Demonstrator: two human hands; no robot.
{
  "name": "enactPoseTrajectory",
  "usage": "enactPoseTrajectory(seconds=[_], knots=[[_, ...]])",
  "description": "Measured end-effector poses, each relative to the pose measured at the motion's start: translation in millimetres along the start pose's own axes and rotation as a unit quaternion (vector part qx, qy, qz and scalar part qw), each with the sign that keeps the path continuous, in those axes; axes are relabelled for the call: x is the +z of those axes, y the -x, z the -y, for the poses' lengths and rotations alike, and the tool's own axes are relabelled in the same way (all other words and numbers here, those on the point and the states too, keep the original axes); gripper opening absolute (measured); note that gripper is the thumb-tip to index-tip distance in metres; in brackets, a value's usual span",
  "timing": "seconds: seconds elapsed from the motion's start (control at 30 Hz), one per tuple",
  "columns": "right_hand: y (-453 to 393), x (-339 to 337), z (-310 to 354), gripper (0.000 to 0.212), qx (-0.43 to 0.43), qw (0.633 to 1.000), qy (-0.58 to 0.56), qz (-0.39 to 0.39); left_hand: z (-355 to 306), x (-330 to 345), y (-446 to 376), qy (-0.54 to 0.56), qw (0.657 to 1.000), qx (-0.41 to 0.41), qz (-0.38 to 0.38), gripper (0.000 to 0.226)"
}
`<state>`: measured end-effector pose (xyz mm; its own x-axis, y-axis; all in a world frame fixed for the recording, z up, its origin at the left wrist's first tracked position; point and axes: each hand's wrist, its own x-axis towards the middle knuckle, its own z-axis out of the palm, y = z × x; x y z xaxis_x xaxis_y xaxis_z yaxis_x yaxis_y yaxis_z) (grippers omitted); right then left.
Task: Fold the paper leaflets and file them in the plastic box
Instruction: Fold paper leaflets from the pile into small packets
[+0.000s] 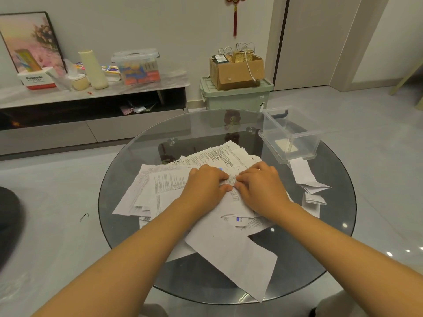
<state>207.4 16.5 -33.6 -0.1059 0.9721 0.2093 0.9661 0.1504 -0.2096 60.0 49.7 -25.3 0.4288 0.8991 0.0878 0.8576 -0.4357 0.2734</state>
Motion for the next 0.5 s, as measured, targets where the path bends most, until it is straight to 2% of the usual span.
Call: enactPoseTrajectory(seconds=[0.17,0.3,0.5], knots=[[1,-5,-2,0.034,-0.004,1.0,-0.002,0.014,0,-2,0,-0.052,0.997,0.05,-0.017,0.032],[4,-12,-1,0.031,-0.008,0.999,-0.029,-0.031,-2,-3,2,-0.052,0.992,0.084,-0.075,0.032],[10,-31,-8,0.024,-0.032,0.989,-0.04,-0.139,-19,-16,5,0.085,0.974,0.111,-0.178,0.025]])
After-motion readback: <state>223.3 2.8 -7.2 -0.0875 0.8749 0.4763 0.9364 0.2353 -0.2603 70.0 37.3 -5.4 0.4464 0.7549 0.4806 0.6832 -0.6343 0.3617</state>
